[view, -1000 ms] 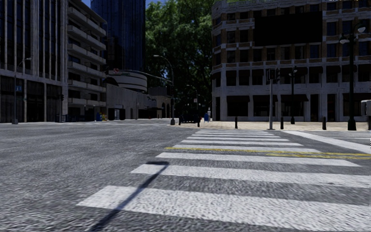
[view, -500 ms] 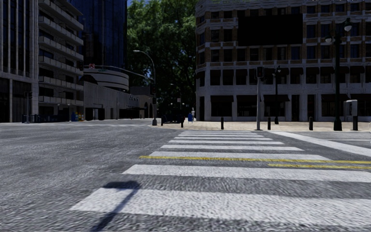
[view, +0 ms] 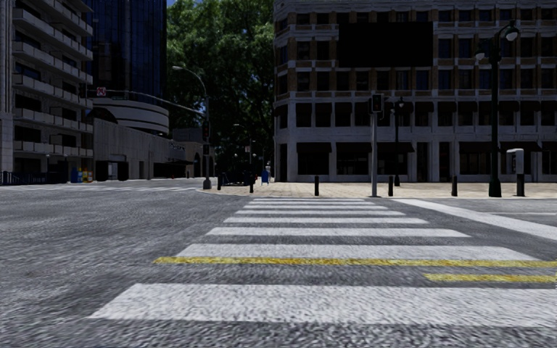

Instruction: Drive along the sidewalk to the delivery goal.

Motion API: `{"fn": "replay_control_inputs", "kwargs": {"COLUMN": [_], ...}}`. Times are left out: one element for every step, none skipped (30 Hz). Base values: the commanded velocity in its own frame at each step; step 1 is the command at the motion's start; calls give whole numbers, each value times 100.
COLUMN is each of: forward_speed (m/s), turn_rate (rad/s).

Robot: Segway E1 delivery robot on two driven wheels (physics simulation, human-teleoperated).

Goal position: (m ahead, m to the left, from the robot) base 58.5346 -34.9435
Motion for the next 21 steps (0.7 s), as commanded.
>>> {"fn": "replay_control_inputs", "kwargs": {"forward_speed": [193,193,193,193,193,193,193,193,193,193,193,193,193,193,193,193,193,193,193,193,193], "turn_rate": [0,0,0,0,0,0,0,0,0,0,0,0,0,0,0,0,0,0,0,0,0]}}
